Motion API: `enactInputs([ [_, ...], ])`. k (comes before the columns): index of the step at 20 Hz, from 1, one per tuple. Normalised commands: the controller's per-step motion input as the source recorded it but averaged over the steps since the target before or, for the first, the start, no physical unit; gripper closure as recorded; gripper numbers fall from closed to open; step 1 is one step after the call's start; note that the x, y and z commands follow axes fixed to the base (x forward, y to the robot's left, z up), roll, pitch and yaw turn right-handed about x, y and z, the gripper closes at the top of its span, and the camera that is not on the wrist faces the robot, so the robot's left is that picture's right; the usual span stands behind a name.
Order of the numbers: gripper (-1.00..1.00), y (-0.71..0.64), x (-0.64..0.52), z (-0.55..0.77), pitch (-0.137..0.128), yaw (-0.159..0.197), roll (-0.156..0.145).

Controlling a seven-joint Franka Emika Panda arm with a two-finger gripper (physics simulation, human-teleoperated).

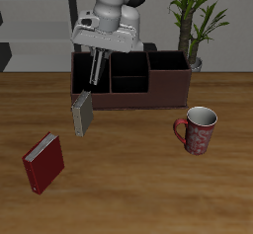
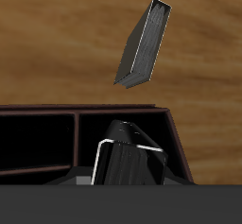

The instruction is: Place the striped book into the back desk caddy's left compartment

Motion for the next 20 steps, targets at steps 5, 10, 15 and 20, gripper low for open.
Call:
enactInputs([
  [5, 1.0, 0.02, 0.02, -0.15, 0.033, -0.01, 0.01],
  [10, 1.0, -0.01, 0.04, -0.12, 0.025, -0.006, -0.002],
  [15, 1.0, -0.05, 0.04, -0.1, 0.024, -0.012, -0.008],
  [20, 1.0, -0.04, 0.06, -0.18, 0.02, 0.008, -0.007],
])
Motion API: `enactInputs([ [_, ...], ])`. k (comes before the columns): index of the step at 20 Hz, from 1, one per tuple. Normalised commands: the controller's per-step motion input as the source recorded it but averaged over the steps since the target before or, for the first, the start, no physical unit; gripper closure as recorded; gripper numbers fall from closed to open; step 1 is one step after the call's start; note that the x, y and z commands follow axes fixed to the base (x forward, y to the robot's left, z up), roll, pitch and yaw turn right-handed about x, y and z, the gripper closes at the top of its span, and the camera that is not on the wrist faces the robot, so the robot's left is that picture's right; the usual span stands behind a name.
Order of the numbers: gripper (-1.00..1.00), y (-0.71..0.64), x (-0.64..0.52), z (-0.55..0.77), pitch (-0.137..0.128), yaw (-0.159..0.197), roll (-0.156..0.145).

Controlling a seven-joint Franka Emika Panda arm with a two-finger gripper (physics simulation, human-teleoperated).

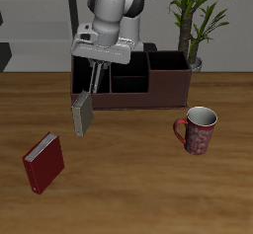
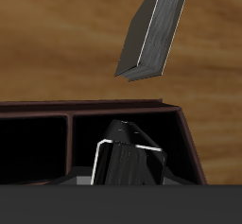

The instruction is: Place the striped book into the back desk caddy's left compartment

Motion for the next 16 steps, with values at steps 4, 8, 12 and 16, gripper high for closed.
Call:
enactInputs([
  [4, 1.0, 0.0, 0.08, -0.21, 0.034, 0.011, 0.006],
  [8, 1.0, 0.03, 0.05, -0.16, 0.031, -0.007, 0.015],
  [12, -1.0, 0.05, -0.01, -0.2, 0.092, 0.006, 0.006],
  [16, -1.0, 0.02, -0.02, 0.02, 0.001, -0.01, 0.018],
])
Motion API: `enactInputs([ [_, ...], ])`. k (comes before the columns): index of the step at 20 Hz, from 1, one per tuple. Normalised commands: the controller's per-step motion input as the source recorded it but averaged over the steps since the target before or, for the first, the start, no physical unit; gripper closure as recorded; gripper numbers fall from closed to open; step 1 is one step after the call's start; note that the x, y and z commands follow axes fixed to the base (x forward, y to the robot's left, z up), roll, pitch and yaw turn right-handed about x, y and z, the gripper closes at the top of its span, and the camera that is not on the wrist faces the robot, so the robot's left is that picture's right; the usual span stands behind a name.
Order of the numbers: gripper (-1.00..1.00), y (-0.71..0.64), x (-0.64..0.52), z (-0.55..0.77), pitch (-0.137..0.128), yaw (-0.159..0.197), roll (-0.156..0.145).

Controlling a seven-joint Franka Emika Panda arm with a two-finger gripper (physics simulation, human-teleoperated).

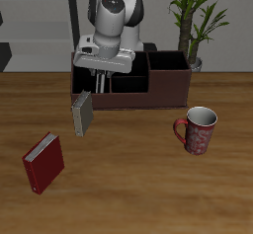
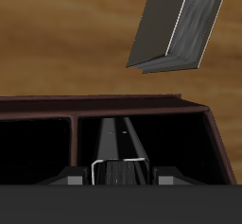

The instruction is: Place the striped book into the back desk caddy's left compartment

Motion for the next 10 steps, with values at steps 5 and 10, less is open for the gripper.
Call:
enactInputs([
  [5, -1.0, -0.02, -0.04, 0.09, -0.028, 0.018, -0.019],
  [10, -1.0, 0.02, -0.02, 0.17, -0.015, 0.016, 0.004],
])
